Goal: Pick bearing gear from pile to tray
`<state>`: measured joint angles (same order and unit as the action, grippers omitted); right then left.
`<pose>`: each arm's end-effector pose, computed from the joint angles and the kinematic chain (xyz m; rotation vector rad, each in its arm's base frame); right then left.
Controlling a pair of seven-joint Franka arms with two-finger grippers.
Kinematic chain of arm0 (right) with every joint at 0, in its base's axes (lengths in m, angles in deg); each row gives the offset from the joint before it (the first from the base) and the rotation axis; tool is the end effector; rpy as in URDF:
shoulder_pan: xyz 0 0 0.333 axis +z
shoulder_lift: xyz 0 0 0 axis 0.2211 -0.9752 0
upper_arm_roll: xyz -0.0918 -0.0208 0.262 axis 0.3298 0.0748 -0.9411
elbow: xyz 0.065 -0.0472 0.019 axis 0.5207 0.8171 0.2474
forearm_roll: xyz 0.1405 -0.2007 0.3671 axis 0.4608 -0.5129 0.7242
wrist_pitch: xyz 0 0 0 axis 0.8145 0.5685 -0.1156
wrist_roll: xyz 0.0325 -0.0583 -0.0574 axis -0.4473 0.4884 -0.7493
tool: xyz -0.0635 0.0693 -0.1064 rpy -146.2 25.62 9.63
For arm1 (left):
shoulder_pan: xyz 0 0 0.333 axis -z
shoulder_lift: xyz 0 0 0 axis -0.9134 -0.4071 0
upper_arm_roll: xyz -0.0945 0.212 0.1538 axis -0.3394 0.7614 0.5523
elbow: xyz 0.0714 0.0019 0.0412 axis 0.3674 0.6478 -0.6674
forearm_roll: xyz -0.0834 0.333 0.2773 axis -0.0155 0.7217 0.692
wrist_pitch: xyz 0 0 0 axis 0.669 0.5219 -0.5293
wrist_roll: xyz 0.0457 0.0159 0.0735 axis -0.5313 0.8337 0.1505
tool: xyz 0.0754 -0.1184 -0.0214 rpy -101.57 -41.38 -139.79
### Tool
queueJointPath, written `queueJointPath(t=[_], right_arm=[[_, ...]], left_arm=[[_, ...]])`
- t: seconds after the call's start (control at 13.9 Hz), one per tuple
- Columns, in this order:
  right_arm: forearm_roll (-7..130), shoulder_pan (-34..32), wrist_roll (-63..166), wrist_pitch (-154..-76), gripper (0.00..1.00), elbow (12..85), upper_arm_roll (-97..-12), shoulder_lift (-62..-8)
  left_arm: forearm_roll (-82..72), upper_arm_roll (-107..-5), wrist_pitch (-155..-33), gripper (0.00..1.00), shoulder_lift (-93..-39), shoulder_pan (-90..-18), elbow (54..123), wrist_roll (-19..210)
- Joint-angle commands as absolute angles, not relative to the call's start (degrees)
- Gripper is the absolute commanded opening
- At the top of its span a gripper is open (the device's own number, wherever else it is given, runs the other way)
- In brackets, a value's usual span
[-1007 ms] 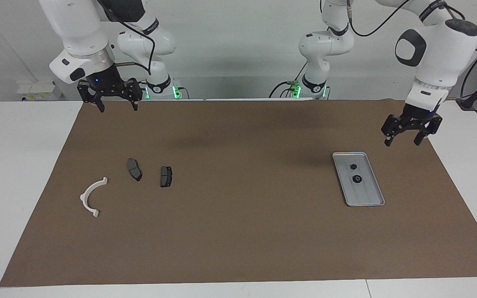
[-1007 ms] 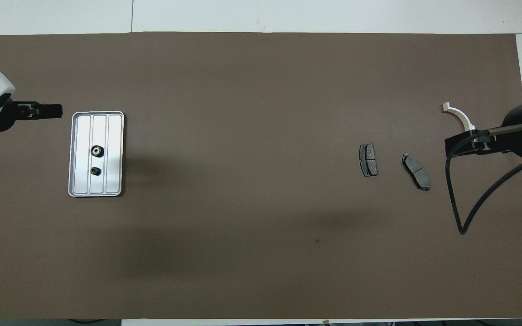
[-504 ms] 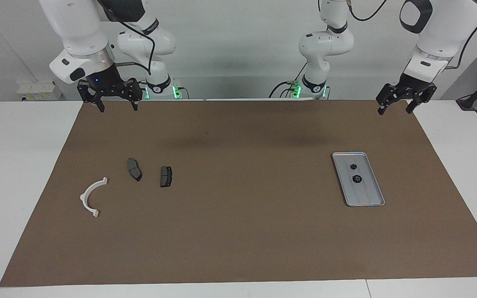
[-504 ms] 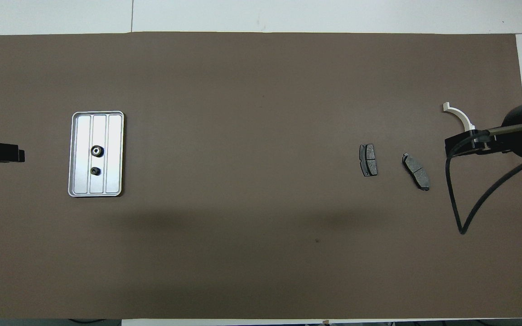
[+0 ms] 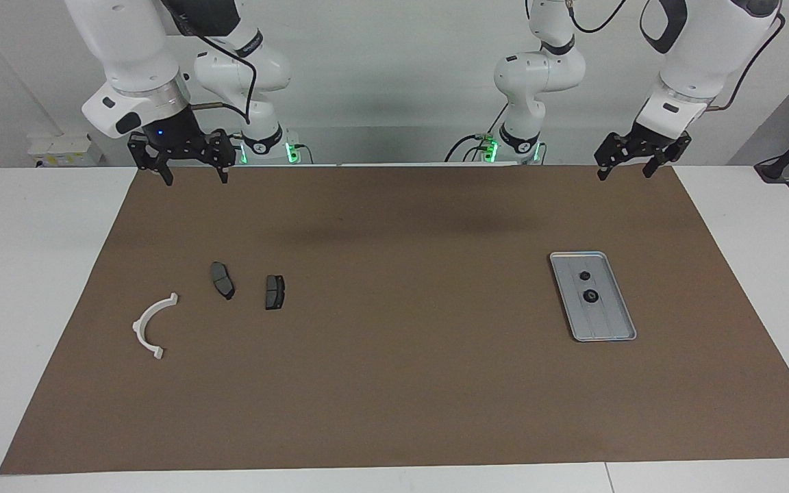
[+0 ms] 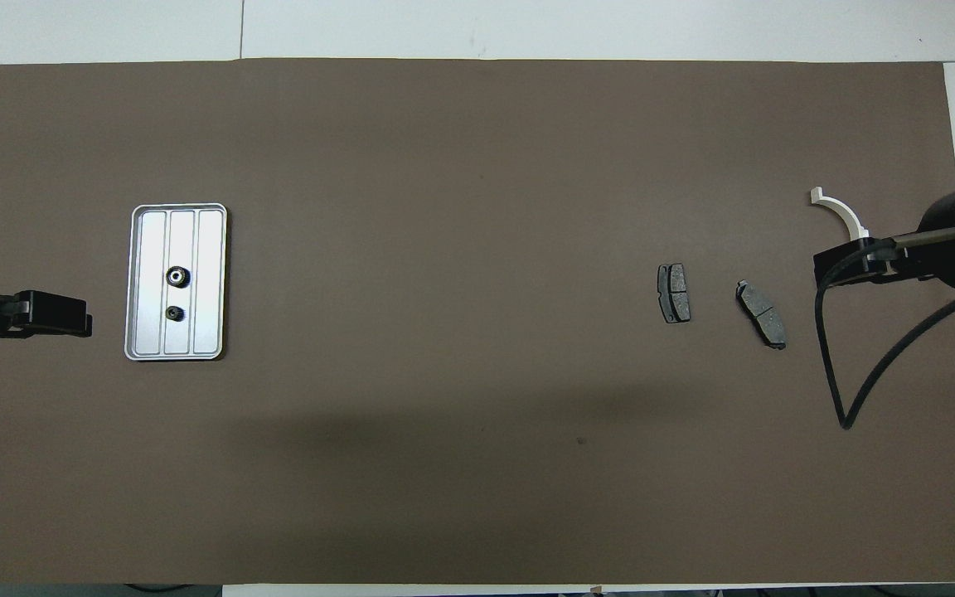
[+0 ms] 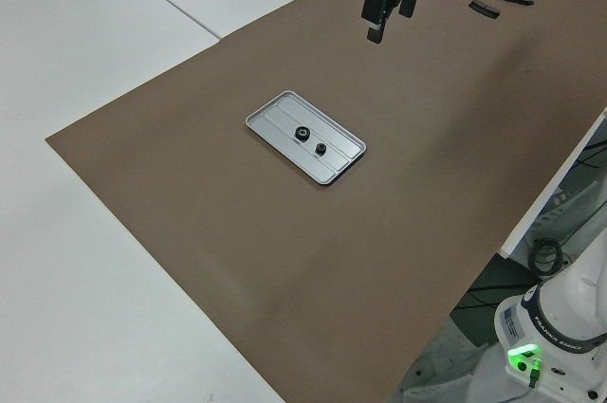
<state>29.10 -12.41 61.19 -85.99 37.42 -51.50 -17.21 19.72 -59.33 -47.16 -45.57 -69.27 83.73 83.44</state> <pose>0.5850 0.0462 0.5502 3.1069 0.0792 -0.0546 0.5490 -0.0323 0.5344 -3.1320 -0.0092 0.0468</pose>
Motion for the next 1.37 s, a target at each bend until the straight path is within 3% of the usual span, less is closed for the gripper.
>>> queueJointPath(t=[0.0, 0.79, 1.3], right_arm=[[30.6, -12.9, 59.9, -85.9, 1.00, 37.9, -51.3, -16.4], [30.6, -12.9, 59.9, -85.9, 1.00, 37.9, -51.3, -16.4], [30.6, -13.0, 59.6, -85.9, 1.00, 37.8, -51.3, -16.5]], left_arm=[[19.1, -58.8, -46.7, 1.00, -46.7, -69.4, 81.0, 83.7], [19.2, -58.9, -49.3, 1.00, -47.6, -67.9, 80.9, 82.4], [20.0, -58.7, -43.8, 1.00, -53.3, -68.2, 73.8, 82.4]])
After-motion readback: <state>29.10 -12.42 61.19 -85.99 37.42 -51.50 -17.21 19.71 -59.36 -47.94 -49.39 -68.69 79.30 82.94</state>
